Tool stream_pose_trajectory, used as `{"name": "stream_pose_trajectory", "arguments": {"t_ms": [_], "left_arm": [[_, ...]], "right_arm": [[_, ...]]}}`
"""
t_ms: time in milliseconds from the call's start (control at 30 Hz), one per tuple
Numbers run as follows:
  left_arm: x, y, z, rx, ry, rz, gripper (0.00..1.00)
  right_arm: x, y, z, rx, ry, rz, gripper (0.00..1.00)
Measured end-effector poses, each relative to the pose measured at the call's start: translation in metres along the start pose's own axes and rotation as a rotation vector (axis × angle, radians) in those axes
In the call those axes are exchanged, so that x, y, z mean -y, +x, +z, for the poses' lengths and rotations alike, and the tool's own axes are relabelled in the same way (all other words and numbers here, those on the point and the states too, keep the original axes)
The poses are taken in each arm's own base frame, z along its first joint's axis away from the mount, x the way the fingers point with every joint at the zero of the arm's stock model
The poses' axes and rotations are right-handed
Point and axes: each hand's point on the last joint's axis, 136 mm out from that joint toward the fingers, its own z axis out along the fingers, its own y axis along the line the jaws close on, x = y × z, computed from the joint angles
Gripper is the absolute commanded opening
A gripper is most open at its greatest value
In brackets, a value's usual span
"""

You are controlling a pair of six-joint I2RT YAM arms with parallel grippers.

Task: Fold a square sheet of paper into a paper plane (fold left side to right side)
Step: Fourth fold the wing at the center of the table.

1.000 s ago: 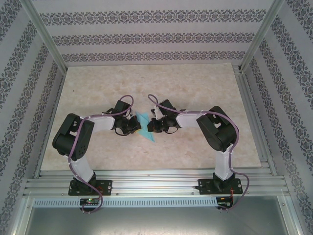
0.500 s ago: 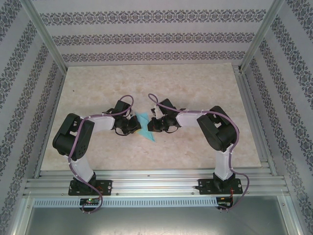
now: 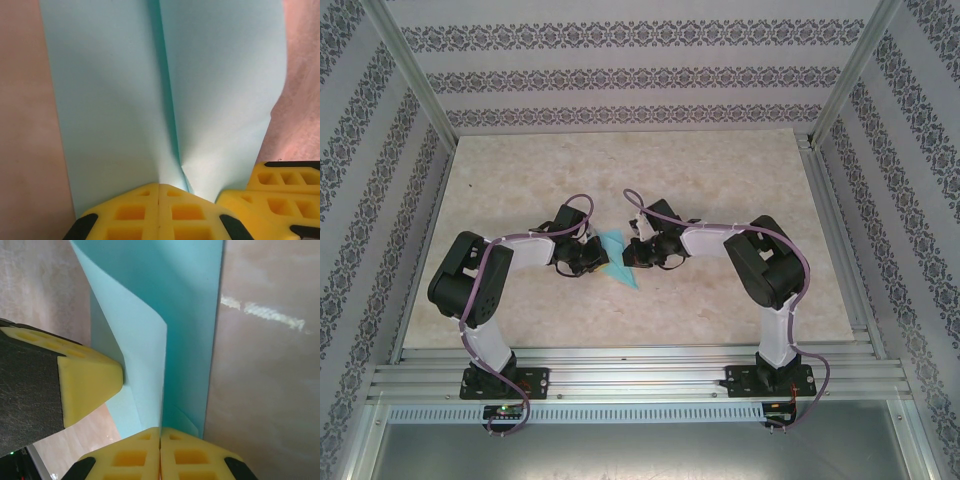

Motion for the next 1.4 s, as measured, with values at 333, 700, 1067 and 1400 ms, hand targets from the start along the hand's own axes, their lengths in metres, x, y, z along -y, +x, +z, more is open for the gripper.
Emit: {"name": "stream_pose_trajectory", "arguments": {"t_ms": [333, 700, 1067, 1400], "left_arm": [[0.0005, -0.0005, 0.0004, 0.001, 0.003, 0.002, 0.03], [0.0007, -0.0007, 0.0004, 0.002, 0.004, 0.002, 0.03], [0.0008, -0.0008, 0.0004, 0.003, 0.004, 0.002, 0.03], [0.0011, -0.001, 0.0004, 0.002, 0.004, 0.003, 0.03]], "right_arm": [[0.0029, -0.0003, 0.0044, -0.014, 0.007, 0.006, 0.08], [0.0057, -0.0012, 0.006, -0.016, 0.007, 0.008, 0.08], [0.0056, 0.0018, 0.0044, 0.01, -0.017, 0.003, 0.08], [0.0056, 0.0016, 0.0043, 0.013, -0.017, 0.001, 0.08]]}}
